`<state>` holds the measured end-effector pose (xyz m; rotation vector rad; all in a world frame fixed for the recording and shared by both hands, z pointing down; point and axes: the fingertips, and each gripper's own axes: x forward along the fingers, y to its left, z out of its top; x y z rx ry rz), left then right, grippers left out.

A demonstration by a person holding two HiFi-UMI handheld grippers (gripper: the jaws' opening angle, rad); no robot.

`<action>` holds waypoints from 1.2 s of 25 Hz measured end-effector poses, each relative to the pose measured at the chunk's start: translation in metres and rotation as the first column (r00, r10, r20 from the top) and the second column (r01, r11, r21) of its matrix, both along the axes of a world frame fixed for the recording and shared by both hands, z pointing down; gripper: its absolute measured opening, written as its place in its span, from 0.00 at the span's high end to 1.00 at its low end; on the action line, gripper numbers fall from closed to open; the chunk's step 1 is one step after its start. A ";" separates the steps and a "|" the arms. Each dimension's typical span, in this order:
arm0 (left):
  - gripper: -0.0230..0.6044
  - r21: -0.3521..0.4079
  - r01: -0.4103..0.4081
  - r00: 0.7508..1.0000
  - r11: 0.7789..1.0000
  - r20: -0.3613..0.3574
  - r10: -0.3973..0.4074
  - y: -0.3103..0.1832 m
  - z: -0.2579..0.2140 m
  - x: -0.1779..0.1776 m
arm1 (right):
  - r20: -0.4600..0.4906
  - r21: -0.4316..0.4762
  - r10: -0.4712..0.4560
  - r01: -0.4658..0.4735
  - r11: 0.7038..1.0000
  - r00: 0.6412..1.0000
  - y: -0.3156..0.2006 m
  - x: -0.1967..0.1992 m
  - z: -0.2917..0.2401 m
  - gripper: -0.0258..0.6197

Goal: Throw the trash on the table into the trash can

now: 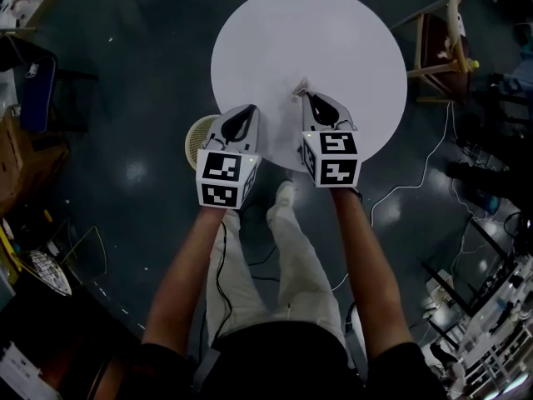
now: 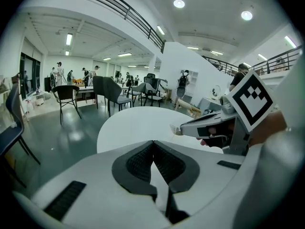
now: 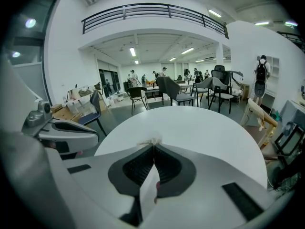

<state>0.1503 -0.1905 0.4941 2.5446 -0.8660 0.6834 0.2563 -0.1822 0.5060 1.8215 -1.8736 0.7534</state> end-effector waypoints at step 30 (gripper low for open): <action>0.94 -0.055 0.189 0.982 0.980 0.035 -0.188 0.025 0.045 -0.218 | 0.132 -0.064 -0.205 0.214 0.975 0.970 0.027 -0.244 0.053 0.93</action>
